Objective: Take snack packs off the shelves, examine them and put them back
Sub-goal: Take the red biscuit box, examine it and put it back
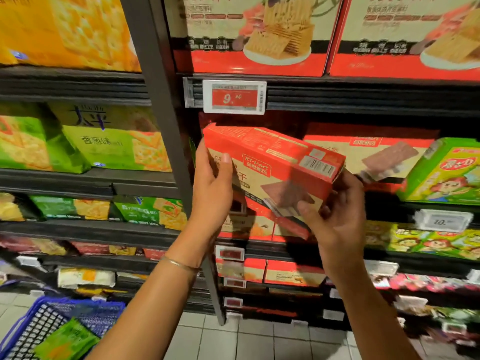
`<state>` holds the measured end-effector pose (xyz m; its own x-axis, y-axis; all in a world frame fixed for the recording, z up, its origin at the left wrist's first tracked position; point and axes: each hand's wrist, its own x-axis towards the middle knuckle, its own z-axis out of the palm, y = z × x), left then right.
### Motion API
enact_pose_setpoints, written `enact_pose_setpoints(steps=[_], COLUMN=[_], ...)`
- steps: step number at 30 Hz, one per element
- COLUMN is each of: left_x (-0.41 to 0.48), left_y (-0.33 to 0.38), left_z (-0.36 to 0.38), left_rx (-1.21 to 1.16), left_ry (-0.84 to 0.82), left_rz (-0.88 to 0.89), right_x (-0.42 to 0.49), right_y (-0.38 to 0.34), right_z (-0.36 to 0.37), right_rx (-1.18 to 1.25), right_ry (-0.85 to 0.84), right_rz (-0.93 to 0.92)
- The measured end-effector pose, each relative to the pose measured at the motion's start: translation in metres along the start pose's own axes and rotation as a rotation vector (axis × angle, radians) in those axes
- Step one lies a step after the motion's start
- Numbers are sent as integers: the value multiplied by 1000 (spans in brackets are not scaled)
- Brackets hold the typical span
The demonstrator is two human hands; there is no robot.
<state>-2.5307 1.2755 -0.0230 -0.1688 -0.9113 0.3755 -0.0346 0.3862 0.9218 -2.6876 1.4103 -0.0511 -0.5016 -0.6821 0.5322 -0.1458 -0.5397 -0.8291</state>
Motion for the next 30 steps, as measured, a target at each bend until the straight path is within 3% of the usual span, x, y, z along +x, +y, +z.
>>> enact_pose_setpoints(steps=[7, 19, 30], left_x=[18, 34, -22], left_y=[-6, -11, -12], left_z=[3, 6, 31], left_rx=[-7, 8, 332], left_ry=[8, 46, -97], left_rz=[-95, -149, -8], right_x=[18, 34, 43], right_y=[9, 32, 36], right_z=[25, 24, 35], right_rx=[59, -107, -244], right_ry=[24, 90, 209], right_rz=[75, 75, 104])
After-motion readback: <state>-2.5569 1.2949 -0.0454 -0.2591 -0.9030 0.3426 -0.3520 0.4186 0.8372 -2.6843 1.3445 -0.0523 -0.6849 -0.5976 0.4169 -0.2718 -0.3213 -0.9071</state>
